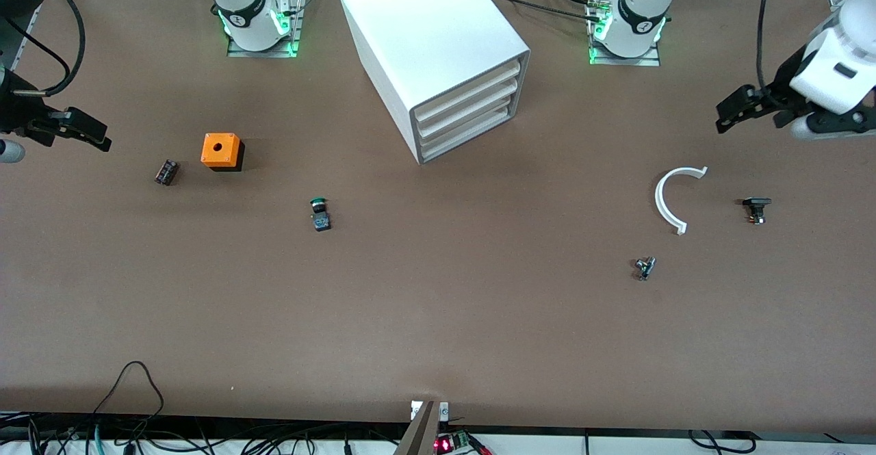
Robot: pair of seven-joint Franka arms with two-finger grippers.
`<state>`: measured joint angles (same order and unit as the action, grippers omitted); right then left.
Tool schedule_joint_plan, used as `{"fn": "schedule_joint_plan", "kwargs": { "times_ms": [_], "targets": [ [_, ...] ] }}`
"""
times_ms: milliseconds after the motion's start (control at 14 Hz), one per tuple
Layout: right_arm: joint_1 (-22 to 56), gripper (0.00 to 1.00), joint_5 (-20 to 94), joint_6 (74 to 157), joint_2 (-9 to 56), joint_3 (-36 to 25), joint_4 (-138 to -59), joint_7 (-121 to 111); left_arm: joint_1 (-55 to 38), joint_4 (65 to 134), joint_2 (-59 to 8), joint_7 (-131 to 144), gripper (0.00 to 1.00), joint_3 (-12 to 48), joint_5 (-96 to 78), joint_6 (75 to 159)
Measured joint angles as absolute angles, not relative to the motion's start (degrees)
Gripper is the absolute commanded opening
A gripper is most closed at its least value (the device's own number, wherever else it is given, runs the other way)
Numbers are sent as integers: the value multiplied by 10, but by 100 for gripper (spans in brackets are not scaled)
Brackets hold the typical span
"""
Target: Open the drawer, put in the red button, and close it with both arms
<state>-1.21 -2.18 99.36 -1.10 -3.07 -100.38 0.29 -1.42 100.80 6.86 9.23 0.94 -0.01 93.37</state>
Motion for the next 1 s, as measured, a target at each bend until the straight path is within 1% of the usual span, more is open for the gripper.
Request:
{"fn": "schedule_joint_plan", "kwargs": {
  "times_ms": [429,1000],
  "targets": [
    [-12,100,-22,992,-26,-31,-1019,2,-15,995,59,70,100,9,0,933],
    [-12,100,-22,990,-28,-23,-1018,4,-14,967,38,29,100,9,0,918]
  ]
}}
